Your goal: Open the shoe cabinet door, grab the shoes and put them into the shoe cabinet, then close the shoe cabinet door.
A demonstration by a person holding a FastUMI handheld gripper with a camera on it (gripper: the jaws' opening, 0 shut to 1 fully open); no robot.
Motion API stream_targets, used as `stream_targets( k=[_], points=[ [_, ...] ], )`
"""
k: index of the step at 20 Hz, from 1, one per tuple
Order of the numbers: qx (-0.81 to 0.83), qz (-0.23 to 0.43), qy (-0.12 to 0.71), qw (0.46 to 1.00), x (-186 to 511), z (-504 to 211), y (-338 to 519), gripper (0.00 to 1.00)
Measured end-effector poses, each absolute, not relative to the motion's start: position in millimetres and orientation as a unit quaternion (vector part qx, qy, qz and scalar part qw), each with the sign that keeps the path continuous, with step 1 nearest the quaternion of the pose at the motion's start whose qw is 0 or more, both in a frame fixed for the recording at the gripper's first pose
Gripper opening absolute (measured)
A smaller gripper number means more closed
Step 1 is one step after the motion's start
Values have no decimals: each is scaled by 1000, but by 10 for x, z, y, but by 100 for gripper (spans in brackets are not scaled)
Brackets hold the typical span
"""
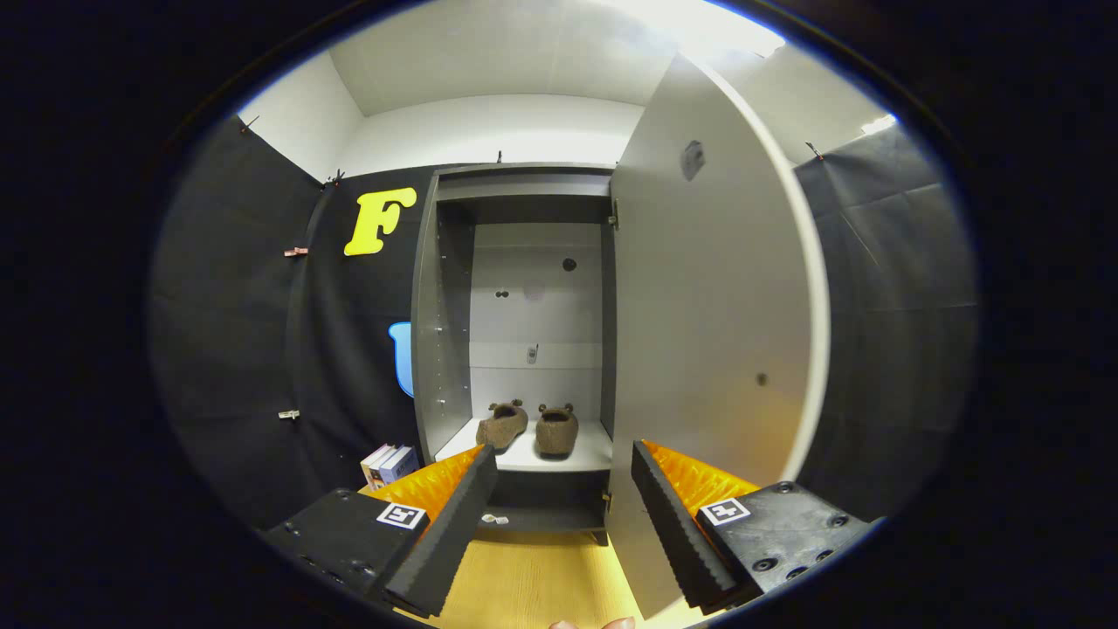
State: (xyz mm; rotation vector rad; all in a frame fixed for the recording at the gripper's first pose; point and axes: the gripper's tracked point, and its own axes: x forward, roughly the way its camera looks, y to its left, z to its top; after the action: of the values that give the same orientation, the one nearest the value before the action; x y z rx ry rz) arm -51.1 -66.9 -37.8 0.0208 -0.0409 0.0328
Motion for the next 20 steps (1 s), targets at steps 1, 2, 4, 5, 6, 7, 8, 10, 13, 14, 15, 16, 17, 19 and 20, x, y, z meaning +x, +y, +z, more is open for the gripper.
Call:
stream_targets(
  k=[1,2,4,5,6,7,8,10,13,14,15,16,17,19,20],
  points=[
    [10,16,-19,1000,-646,-404,-751,98],
    [13,19,-19,1000,-772,-406,-822,98],
    [7,11,-16,1000,-948,-473,-1057,98],
    [3,1,-15,1000,-1029,-483,-1218,98],
    [3,-9,-12,1000,-1104,-488,-1351,98],
    [7,-18,-11,1000,-1179,-493,-1479,98],
    [12,-28,-6,1000,-1229,-498,-1627,98],
    [22,-54,-4,998,-1286,-496,-1923,98],
    [26,-95,6,995,-1226,-540,-2447,98],
    [30,-102,7,994,-1156,-536,-2584,98],
    [33,-108,7,994,-1062,-537,-2695,98],
    [36,-109,8,993,-927,-532,-2792,98],
    [38,-111,4,993,-805,-502,-2871,98],
    [39,-108,4,993,-496,-485,-2928,98],
    [40,-103,3,994,-379,-493,-2900,98]
  ],
)
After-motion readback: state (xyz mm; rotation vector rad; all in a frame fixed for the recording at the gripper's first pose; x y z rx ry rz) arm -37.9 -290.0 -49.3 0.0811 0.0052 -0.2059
